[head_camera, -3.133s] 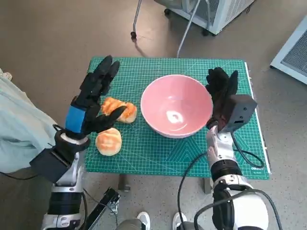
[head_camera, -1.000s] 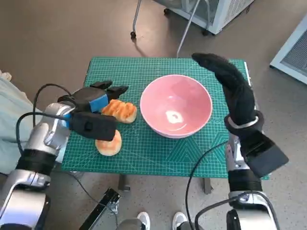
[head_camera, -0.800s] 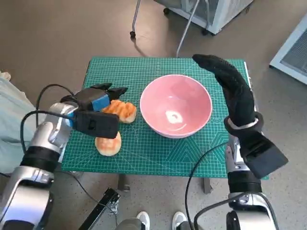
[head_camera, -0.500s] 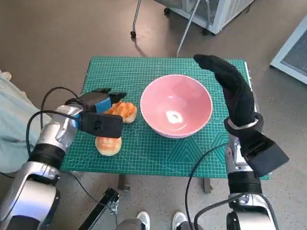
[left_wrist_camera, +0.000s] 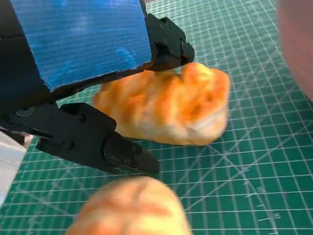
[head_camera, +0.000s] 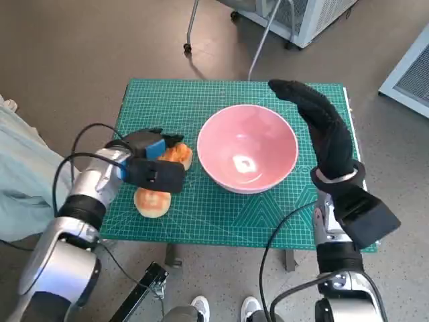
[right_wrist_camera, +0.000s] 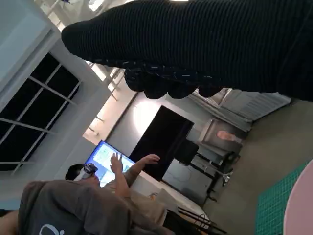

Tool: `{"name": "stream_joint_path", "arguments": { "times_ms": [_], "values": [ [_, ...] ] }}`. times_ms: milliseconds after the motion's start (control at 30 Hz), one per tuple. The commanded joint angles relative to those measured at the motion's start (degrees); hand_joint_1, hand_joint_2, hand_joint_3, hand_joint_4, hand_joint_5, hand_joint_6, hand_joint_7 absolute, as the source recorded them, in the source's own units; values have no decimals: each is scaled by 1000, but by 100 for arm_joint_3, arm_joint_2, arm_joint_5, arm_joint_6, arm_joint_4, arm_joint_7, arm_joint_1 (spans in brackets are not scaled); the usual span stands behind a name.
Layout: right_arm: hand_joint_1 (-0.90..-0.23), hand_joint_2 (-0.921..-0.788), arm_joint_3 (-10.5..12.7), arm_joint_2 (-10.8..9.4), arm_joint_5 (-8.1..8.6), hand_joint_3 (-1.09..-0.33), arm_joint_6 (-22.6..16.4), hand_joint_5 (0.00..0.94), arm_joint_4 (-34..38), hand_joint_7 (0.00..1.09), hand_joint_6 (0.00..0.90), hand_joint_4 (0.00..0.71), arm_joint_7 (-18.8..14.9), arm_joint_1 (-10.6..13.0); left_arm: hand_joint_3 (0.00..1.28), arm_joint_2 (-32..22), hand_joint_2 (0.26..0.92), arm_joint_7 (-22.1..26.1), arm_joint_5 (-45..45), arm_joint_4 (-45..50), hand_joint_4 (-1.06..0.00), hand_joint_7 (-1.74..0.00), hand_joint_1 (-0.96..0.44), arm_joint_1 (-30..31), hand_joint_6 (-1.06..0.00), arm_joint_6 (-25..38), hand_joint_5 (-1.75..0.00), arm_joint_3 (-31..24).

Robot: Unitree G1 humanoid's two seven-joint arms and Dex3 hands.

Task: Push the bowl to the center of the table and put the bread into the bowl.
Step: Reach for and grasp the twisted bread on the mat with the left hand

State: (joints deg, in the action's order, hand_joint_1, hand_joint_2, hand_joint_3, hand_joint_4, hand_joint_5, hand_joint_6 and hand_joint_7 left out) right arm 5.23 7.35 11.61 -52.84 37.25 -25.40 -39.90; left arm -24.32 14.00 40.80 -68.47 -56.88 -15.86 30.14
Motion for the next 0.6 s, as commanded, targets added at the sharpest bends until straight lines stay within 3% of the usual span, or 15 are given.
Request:
{"name": "stream_joint_path", "arguments": {
  "times_ms": [33, 100, 133, 167, 267, 367, 600],
  "values": [
    [-711, -921, -37, -26, 28, -837, 27, 0, -3, 820, -1, 229, -37, 147, 34, 92, 903, -338, 192, -165, -448, -214, -117, -182, -535, -107, -67, 197],
    [-711, -921, -40, -29, 26, -837, 18, 0, -20, 816, -1, 229, -30, 158, 51, 96, 912, -452, 233, -223, -548, -332, -103, -201, -568, -137, -74, 245],
    [-709, -921, -41, -31, 26, -837, 15, 0, -27, 814, -1, 229, -26, 162, 113, 96, 915, -495, 249, -249, -601, -716, -192, -209, -547, -150, -221, 262],
    [-708, -921, -38, -32, 44, -837, 12, 0, -24, 812, -1, 229, -34, 167, 161, 92, 917, -513, 249, -278, -591, -973, -248, -224, -524, -165, -399, 263],
    [-703, -921, -32, -36, 80, -836, 17, 0, -28, 807, -1, 229, -48, 178, 170, 80, 919, -525, 205, -350, -592, -1122, -82, -264, -506, -199, -1050, 241],
    [-700, -921, -21, -39, 137, -834, 34, 0, -55, 804, -1, 229, -67, 200, 167, 31, 920, -488, 103, -371, -584, -1221, -27, -305, -514, -236, -1212, 158],
    [-694, -921, 13, -35, 275, -823, 22, 0, -31, 799, -1, 229, -109, 206, 176, -98, 921, -412, 41, -362, -546, -1314, -2, -452, -527, -200, -1263, 66]
  ]
}}
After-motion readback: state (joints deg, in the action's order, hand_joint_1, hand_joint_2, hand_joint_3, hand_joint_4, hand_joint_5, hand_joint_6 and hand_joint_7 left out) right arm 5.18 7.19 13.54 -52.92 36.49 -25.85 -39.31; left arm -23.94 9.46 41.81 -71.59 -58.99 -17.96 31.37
